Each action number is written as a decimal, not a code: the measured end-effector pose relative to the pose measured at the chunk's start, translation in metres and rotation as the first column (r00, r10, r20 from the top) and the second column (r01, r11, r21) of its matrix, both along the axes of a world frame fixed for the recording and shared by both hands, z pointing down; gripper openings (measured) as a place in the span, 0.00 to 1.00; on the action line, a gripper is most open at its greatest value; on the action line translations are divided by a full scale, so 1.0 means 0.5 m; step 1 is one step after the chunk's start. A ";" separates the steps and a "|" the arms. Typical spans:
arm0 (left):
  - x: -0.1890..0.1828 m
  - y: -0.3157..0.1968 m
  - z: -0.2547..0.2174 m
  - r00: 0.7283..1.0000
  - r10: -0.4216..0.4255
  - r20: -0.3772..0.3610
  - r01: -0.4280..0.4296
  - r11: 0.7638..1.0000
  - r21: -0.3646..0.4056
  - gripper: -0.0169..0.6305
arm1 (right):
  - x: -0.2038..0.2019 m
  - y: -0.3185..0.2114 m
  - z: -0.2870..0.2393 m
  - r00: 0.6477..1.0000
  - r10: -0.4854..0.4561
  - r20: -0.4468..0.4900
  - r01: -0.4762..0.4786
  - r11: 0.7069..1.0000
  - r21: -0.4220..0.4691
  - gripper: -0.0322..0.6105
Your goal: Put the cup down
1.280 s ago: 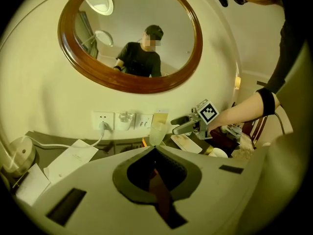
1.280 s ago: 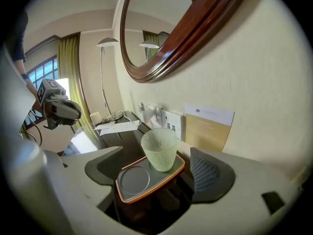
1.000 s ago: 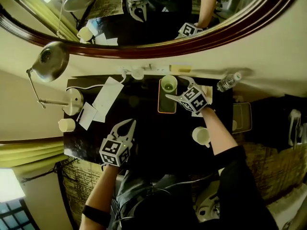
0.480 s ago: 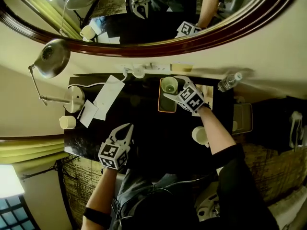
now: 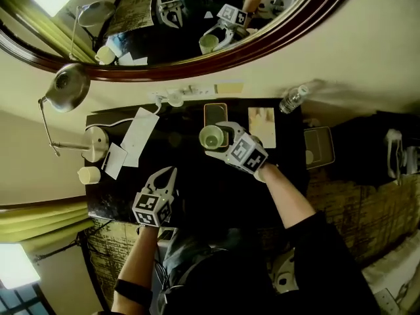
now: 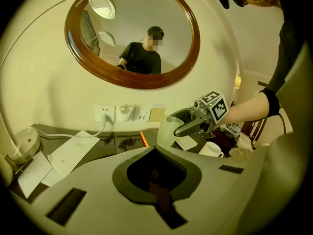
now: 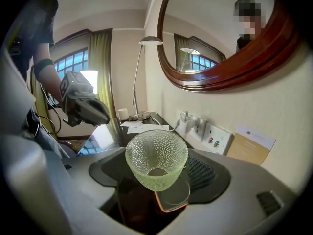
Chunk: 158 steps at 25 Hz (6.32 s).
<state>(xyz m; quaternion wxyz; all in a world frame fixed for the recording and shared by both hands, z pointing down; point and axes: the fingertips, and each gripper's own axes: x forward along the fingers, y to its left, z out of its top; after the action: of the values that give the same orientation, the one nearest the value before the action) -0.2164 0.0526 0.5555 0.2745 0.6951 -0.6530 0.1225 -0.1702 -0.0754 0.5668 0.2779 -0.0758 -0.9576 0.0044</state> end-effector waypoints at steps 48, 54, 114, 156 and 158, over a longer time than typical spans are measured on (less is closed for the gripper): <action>0.010 0.053 -0.057 0.996 0.092 0.016 -0.092 0.995 0.038 0.04 | 0.224 0.194 0.090 0.941 0.307 -0.145 -0.318 0.946 -0.058 0.69; 0.013 0.049 -0.072 0.994 0.104 0.031 -0.106 0.993 0.060 0.04 | 0.293 0.136 -0.011 0.879 0.474 -0.053 -0.477 0.877 -0.060 0.53; 0.328 -0.001 0.268 0.415 0.899 0.139 -0.682 0.408 -0.607 0.71 | 0.697 0.102 0.075 0.506 0.844 -0.175 -0.862 0.487 -0.143 0.07; 0.118 -0.506 0.172 0.594 0.765 0.247 -0.593 0.625 -0.508 0.62 | 0.178 0.011 0.003 0.886 0.462 -0.032 -0.459 0.865 -0.203 0.07; 0.120 -0.510 0.170 0.595 0.765 0.247 -0.596 0.626 -0.504 0.62 | 0.184 0.011 0.011 0.885 0.464 -0.042 -0.462 0.863 -0.206 0.07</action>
<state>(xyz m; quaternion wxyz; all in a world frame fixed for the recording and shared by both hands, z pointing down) -0.1566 -0.2022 0.6403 0.1753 0.7820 -0.3381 0.4933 -0.0782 -0.0698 0.5722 0.2550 0.1272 -0.9431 0.1715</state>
